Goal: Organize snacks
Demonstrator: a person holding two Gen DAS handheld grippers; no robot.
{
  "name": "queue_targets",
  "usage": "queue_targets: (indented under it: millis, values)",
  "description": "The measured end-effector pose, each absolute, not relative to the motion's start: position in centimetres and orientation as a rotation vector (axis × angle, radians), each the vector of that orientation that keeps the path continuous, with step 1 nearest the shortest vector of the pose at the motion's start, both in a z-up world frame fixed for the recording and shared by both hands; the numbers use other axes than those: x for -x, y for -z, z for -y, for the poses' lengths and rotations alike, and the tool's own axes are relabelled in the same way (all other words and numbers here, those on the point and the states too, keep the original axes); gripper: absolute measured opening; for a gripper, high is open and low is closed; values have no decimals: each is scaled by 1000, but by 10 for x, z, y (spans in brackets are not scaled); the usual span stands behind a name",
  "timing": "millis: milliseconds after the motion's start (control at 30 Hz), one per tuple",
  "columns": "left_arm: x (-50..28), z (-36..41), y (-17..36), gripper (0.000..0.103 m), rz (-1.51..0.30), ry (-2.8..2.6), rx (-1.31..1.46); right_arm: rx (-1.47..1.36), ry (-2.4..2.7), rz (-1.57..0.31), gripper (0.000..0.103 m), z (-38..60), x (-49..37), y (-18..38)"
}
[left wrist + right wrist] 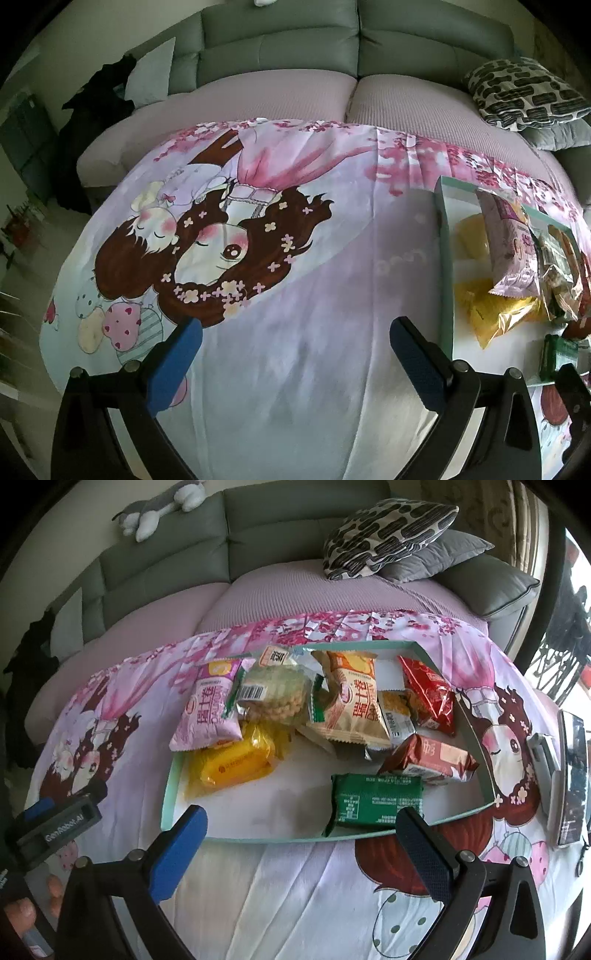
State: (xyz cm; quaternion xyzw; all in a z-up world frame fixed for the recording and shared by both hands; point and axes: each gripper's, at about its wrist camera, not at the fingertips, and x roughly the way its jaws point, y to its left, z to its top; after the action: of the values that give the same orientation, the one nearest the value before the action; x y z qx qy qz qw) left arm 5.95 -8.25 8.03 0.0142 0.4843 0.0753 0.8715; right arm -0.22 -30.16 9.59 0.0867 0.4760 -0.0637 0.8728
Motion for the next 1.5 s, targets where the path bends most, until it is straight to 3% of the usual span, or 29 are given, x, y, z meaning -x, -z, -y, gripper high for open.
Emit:
queue_targets:
  millis: [1500]
  values:
    - [-65, 81, -64, 101, -1047, -120, -85, -167, 165, -1028, 103, 298, -6, -82]
